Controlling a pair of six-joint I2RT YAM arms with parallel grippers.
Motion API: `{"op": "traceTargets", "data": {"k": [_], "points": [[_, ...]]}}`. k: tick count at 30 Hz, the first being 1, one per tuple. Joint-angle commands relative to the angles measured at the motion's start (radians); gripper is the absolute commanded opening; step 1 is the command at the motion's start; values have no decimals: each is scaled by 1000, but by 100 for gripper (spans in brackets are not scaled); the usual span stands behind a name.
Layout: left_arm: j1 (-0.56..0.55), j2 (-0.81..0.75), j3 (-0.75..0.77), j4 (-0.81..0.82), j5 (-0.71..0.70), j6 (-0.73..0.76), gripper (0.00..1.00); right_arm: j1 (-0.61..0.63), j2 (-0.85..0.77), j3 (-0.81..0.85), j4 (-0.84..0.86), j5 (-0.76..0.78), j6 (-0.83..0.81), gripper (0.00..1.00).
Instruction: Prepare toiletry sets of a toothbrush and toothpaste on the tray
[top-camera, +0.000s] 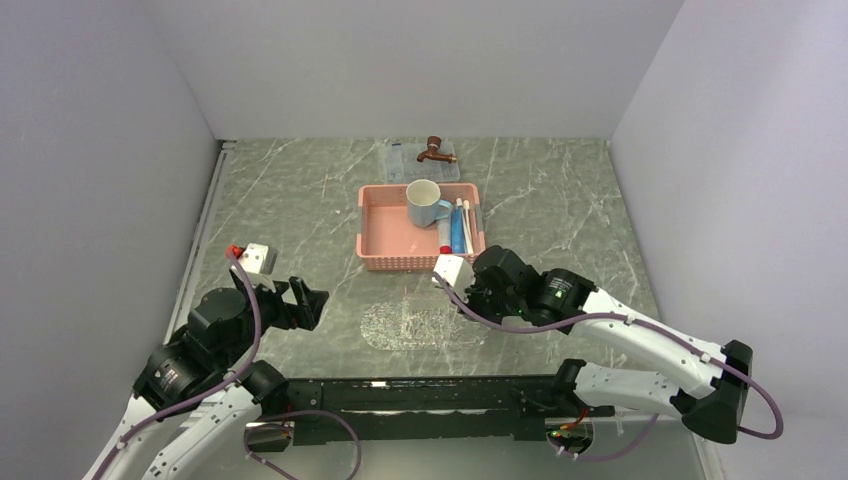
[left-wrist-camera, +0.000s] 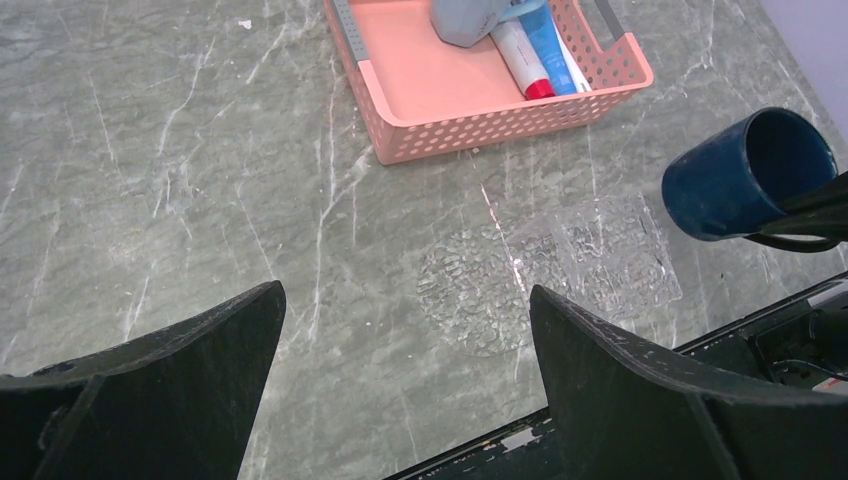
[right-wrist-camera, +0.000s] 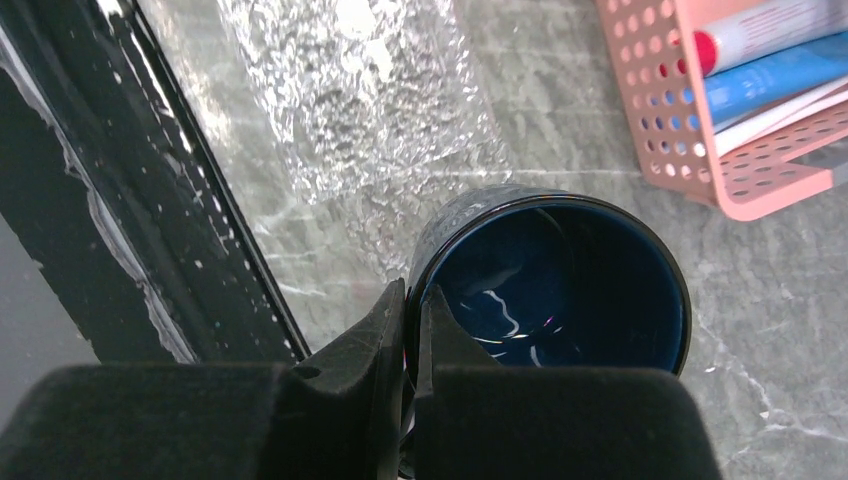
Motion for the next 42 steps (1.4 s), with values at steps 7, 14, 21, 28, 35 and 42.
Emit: {"op": "traceTargets", "data": {"k": [7, 14, 21, 28, 35, 42], "points": [[5, -8, 0, 32, 16, 12, 99, -3, -47, -70, 78, -62, -114, 0], [5, -1, 0, 33, 18, 14, 99, -8, -114, -182, 160, -84, -231, 0], [4, 7, 0, 36, 22, 15, 99, -14, -129, -244, 226, -124, -242, 0], [6, 15, 1, 35, 25, 16, 99, -19, -103, -258, 254, -179, -224, 0], [5, 16, 1, 34, 26, 16, 99, -46, -84, -263, 268, -239, -216, 0], [6, 15, 0, 36, 26, 16, 99, -70, -56, -268, 278, -261, -197, 0]]}}
